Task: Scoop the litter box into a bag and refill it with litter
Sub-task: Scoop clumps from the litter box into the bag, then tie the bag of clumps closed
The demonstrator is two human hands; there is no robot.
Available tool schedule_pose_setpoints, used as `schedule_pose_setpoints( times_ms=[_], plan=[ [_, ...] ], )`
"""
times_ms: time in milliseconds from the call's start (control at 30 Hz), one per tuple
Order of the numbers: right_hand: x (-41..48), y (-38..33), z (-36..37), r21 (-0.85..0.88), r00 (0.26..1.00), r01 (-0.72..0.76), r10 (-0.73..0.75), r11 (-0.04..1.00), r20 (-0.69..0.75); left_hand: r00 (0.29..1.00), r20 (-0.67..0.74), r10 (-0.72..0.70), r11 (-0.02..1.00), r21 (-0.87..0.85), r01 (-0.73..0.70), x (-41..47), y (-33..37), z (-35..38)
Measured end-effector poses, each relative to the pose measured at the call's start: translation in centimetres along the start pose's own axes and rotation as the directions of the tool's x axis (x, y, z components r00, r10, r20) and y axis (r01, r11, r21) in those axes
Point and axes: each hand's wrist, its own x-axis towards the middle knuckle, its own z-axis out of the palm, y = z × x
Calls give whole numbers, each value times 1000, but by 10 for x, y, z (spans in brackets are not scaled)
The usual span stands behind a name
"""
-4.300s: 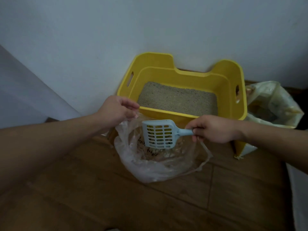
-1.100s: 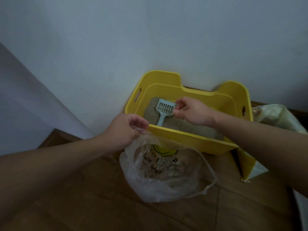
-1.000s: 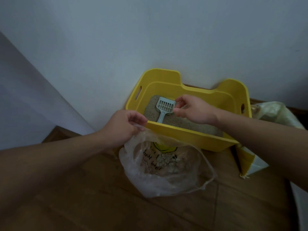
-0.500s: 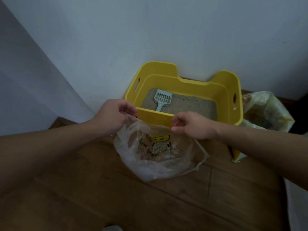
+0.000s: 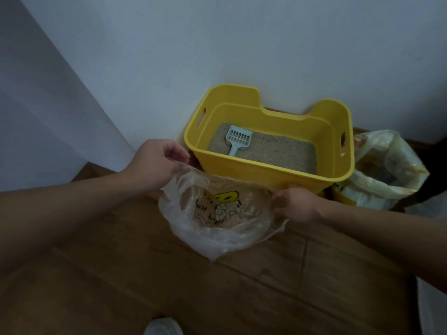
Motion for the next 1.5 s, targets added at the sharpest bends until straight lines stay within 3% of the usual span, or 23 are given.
schedule_pose_setpoints(
  times_ms=[100,200,400,733,1033,1200,1367,1500],
  plan=[
    [3,13,9,-44,999,-44,44,998,13,998,-34,46,981,189,-38,-2,-4,-3],
    [-1,15,10,2,998,-46,45,999,51,998,-24,66,965,257,-57,-7,-5,-4],
    [-15,-5,-2,243,999,23,-28,970,18,999,-42,23,973,232,-12,-5,-5,-6],
    [-47,-38,-53,398,972,201,-131,895,-196,993,-17,117,971,210,-110,-2,29,1],
    [-94,-73,-142,480,885,380,-161,791,-436,994,-2,113,994,1,-113,6,86,0],
    [-114,-84,-176,462,855,439,-200,771,-478,997,29,78,973,-222,-70,4,127,2],
    [-124,-93,-183,424,846,430,-191,797,-498,991,131,-17,820,-565,89,2,164,8],
    [-128,-101,-178,355,826,390,-152,850,-542,984,175,-25,704,-696,141,-4,181,14]
  ],
)
